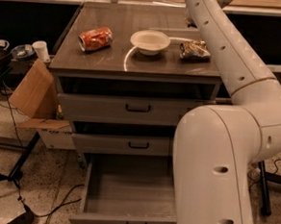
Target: Pick rxbar chocolate from bottom drawer and place on counter
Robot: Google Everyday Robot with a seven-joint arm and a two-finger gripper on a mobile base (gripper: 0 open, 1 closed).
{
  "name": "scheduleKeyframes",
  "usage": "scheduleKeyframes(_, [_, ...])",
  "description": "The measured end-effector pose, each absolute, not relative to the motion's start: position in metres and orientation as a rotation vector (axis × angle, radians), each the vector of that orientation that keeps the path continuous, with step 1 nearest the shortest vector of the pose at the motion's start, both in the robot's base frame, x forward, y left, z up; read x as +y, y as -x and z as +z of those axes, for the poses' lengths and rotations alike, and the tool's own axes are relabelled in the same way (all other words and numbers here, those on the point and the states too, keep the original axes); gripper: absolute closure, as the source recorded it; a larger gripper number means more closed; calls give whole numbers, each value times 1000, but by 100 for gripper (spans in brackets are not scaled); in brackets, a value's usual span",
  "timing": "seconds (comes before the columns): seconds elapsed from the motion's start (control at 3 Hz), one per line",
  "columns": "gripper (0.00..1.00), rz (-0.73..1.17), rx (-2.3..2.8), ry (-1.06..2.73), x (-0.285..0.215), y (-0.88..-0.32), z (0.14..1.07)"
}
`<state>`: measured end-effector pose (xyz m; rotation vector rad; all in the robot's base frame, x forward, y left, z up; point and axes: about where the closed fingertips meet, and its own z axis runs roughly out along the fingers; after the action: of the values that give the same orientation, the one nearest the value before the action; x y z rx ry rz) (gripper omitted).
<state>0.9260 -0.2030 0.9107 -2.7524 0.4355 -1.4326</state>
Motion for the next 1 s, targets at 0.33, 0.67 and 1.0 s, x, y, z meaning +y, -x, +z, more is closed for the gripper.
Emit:
scheduleKeyframes(0.33, [35,-1421,414,2756,-202,-926,911])
scheduleKeyframes(0.67, [12,-1419,397,2757,-200,-927,912])
scheduleKeyframes(1.0, [0,-1434,403,2761,-200,-929,918])
